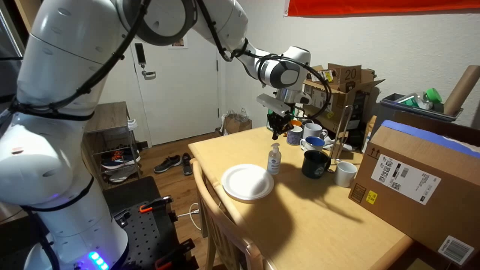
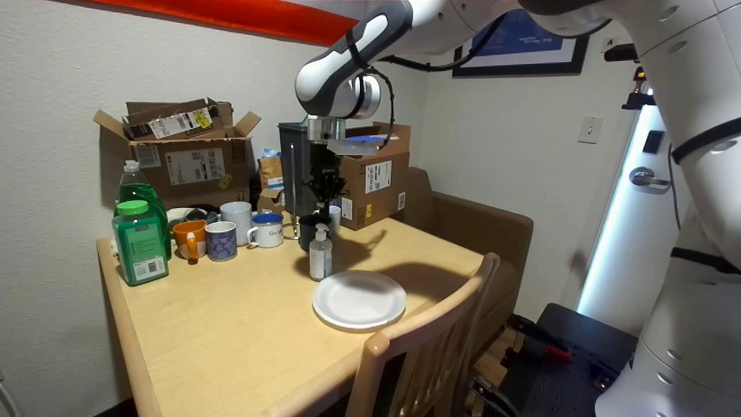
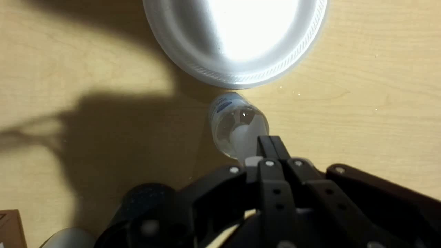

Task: Press the pump dispenser on the bottle next to the plate

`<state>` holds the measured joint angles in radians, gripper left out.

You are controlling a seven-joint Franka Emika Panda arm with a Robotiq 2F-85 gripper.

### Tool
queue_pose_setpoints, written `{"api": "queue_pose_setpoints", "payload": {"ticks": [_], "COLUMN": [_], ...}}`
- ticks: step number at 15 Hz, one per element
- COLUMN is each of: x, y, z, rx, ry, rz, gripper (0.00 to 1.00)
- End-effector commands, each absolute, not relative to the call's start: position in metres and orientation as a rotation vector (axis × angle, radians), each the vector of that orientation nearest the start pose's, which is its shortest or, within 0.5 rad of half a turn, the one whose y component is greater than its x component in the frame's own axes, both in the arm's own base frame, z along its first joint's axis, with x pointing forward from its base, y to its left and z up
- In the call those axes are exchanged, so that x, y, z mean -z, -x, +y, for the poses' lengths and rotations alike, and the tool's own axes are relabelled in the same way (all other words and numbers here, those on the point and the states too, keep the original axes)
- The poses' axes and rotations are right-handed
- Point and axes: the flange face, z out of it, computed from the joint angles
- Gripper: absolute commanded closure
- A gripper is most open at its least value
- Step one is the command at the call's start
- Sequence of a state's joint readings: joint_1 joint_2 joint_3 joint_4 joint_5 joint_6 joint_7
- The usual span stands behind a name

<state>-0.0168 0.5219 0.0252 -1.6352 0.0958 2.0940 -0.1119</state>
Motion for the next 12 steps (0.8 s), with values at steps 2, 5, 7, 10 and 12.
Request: {"api": "queue_pose_setpoints", "payload": {"ticks": [2,5,7,10,12], "x": [-0.305,-0.299,-0.295,-0.290,-0.285], "y": [-0.681,-0.682,-0.683,-0.686,-0.687], "z": [0.010,0.010,0.009,0.008,0.007], "rx": [-0.092,-0.106,-0.114,-0.119,-0.119], "ry": [3.006,2.998,2.995,2.991,2.984], "rz": [-0.118,-0.122,-0.119,-0.121,-0.130], "gripper": [1.00,1.00,1.00,1.00,1.00]}}
